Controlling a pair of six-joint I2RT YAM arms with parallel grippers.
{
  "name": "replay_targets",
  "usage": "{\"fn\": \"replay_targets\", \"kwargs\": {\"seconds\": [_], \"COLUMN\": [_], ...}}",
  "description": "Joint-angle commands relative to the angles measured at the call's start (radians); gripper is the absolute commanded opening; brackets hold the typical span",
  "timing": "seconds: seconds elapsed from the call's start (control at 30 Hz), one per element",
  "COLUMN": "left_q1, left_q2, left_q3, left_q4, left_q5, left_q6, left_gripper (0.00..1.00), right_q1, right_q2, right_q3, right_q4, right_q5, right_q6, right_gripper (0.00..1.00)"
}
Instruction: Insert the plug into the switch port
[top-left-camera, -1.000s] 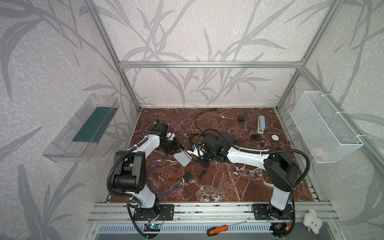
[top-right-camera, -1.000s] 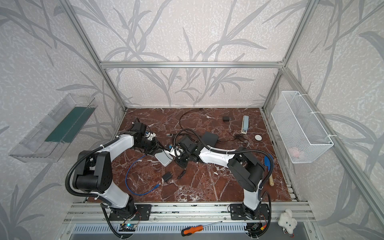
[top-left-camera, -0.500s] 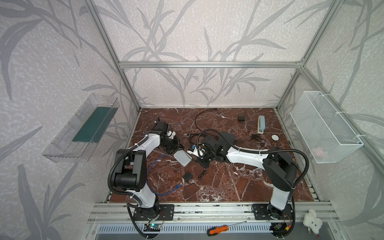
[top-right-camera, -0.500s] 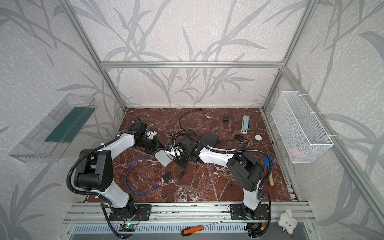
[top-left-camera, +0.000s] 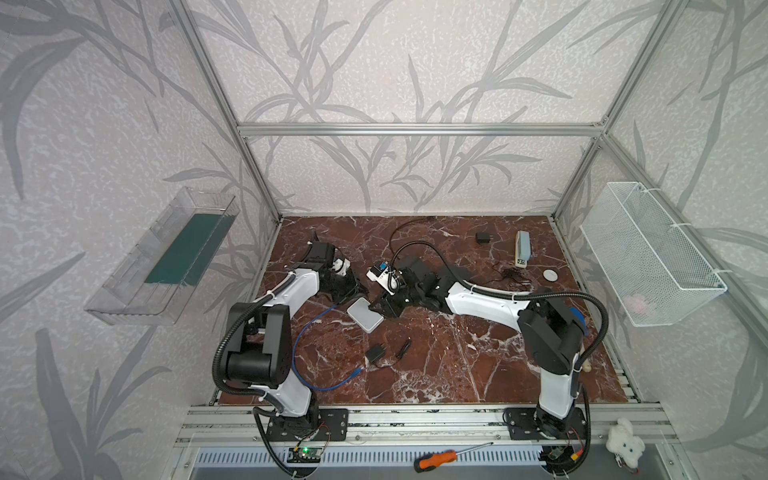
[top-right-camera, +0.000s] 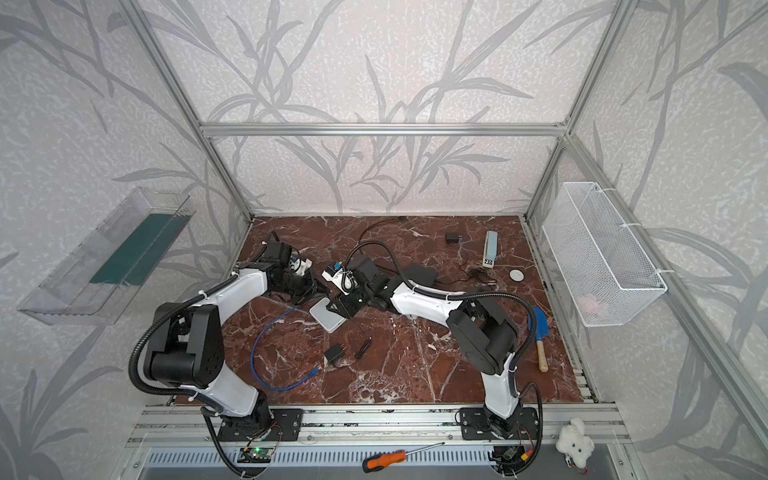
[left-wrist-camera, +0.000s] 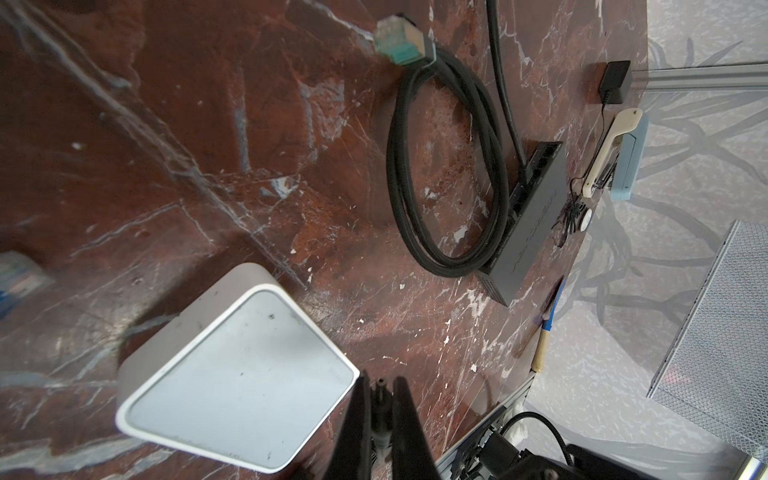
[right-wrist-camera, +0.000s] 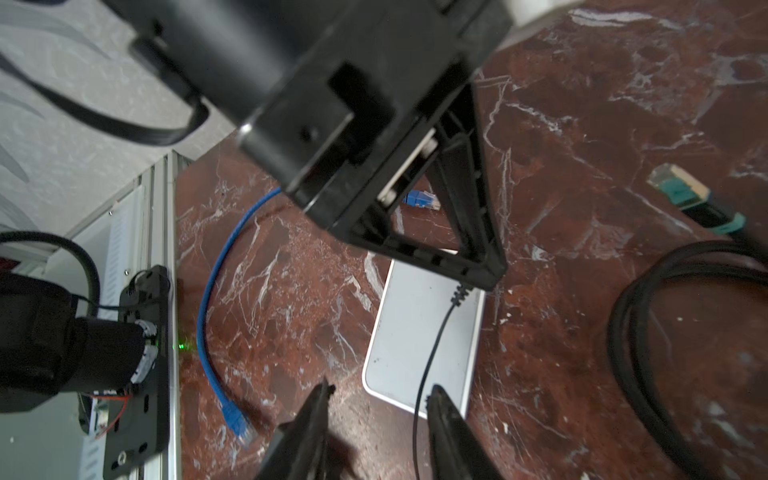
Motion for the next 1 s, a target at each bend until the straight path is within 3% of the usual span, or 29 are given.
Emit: {"fn": "replay_targets", "kwargs": {"seconds": [0.0,0.4,0.57,0.77,0.97], "left_q1": [-0.006,-0.008,-0.009,-0.008,-0.004], "left_q2": [-0.036,-0.049,-0.049,-0.056,-0.063], "left_q3": [-0.013,-0.028,-0.032,-0.036,-0.033], "left_q4": [0.012,0.014,0.017,0.020,-0.020], "left_q5": [-0.002,0.003,0.009,0.003,-0.048], "left_q6": [-0.013,-0.009,-0.009,-0.012,0.020], "left_gripper": [0.02,0.02,0.02,0.02,0.21], "right_q1": [0.002,0.002,0.001,-0.009,-0.020], "right_q2": [0.056,0.153,0.163,0.169,0.161], "right_q3": [0.016,0.104,0.119,0.122,0.128], "right_q4": [0.097,0.116,0.104,0.089,0.055], "right_q5": [-0.005,0.035,0.050,0.095,0.064], "right_q6": [0.122,0.142,0.144,0.153,0.124], "right_gripper": [0.40,0.34,0.19,0.08,0.05]}}
